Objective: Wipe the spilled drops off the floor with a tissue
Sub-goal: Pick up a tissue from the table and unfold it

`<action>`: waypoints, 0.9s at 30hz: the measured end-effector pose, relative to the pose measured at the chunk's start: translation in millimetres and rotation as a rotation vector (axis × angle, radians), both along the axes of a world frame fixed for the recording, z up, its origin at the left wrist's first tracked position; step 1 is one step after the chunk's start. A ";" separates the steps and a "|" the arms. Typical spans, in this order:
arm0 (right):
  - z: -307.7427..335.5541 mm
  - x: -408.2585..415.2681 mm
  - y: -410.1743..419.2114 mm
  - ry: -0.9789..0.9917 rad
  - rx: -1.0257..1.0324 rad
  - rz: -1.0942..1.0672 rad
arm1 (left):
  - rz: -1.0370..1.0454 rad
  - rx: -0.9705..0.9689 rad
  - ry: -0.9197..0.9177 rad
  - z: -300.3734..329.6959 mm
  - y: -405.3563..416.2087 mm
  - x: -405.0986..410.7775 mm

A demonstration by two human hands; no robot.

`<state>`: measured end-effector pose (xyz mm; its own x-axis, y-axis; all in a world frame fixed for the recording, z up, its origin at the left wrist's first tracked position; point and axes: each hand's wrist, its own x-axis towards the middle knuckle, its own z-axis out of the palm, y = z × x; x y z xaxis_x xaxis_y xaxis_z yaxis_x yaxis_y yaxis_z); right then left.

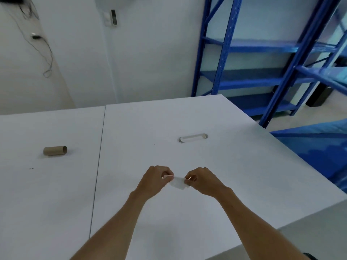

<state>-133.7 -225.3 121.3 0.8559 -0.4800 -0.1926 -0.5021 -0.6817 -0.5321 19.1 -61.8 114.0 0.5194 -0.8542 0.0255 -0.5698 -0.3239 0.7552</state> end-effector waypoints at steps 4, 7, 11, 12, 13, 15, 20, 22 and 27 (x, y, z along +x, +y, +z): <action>54.9 -11.8 -16.3 -0.152 0.122 -0.058 | -0.036 -0.075 0.121 56.6 -18.5 -1.9; 89.4 -22.9 -23.3 -0.253 0.215 -0.088 | -0.056 -0.130 0.142 90.2 -31.6 -6.3; 124.0 -38.0 -28.6 -0.310 0.231 -0.138 | -0.076 -0.207 0.187 122.4 -45.7 -17.1; 132.0 -42.9 -29.2 -0.334 0.218 -0.147 | -0.089 -0.228 0.196 129.3 -48.5 -20.5; 138.4 -47.2 -30.1 -0.350 0.211 -0.156 | -0.098 -0.245 0.206 135.2 -51.0 -23.3; 151.1 -55.4 -28.7 -0.378 0.213 -0.185 | -0.127 -0.267 0.230 145.3 -55.7 -27.4; 168.3 -81.7 -15.7 -0.433 0.235 -0.312 | -0.188 -0.289 0.239 159.2 -63.9 -39.5; 172.7 -96.9 -8.0 -0.465 0.245 -0.384 | -0.228 -0.317 0.257 166.1 -68.4 -47.9; 179.6 -145.7 14.8 -0.531 0.247 -0.515 | -0.369 -0.316 0.318 172.4 -81.5 -84.9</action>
